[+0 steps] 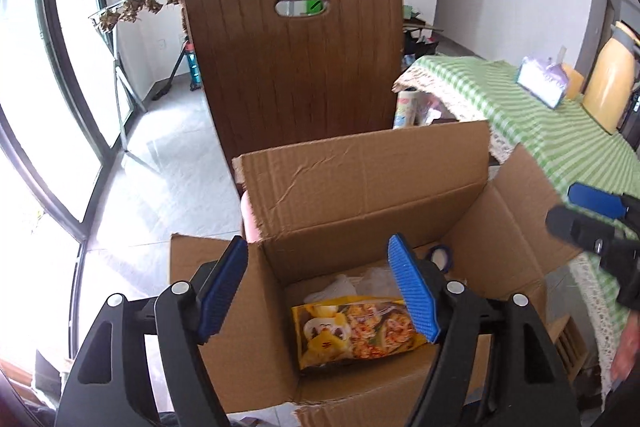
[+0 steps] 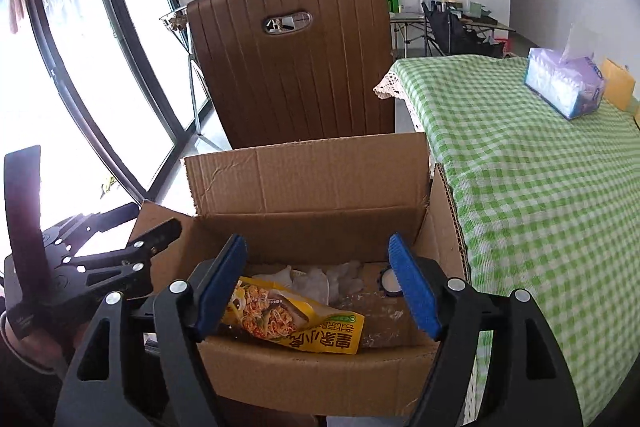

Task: Collect trash
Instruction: 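Carry the snack bag and lid to the box and release both inside, then move both tools back toward the trash on the table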

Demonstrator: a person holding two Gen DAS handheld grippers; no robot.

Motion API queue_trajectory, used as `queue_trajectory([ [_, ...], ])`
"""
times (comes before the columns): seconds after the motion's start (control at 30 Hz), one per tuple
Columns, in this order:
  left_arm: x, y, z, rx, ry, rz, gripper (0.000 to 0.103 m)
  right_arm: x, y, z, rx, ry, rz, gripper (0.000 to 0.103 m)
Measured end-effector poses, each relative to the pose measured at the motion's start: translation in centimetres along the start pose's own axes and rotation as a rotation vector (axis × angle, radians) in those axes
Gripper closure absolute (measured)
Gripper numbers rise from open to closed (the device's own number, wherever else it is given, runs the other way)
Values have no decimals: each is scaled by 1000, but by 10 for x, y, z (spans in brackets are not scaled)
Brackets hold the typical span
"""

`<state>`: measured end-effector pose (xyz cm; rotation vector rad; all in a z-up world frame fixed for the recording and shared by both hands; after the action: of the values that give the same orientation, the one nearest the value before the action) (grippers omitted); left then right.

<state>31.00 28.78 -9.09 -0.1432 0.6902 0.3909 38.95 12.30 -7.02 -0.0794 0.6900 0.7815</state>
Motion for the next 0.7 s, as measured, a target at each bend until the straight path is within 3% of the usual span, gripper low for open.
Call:
queue_trajectory([
  [0.2, -17, -17, 7, 72, -30, 23, 29, -19, -4, -11, 46, -28, -15, 32],
  [0.33, -28, -21, 5, 61, -42, 6, 29, -31, -11, -19, 76, -24, -62, 32],
  [0.43, -36, -26, 4, 59, -46, 6, 29, -54, -18, -22, 122, -69, -59, 32],
  [0.57, -52, -42, -3, 46, -66, -47, 28, -95, -34, -30, 172, -140, -133, 32],
  [0.7, -67, -79, -10, 102, -75, -137, 28, -144, -58, -42, 230, -219, -233, 32],
])
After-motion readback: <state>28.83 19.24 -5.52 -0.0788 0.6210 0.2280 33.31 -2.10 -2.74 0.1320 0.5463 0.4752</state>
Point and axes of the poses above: each gripper's, at about its wrist camera, not at the fingertips, and x roughly the way its jaws point, y to its left, z to its top, the point moved 2 cm from there along x, roughly the way its jaws point, and after that the axes turned 7 degrees about -y, right-handed, at the moved point
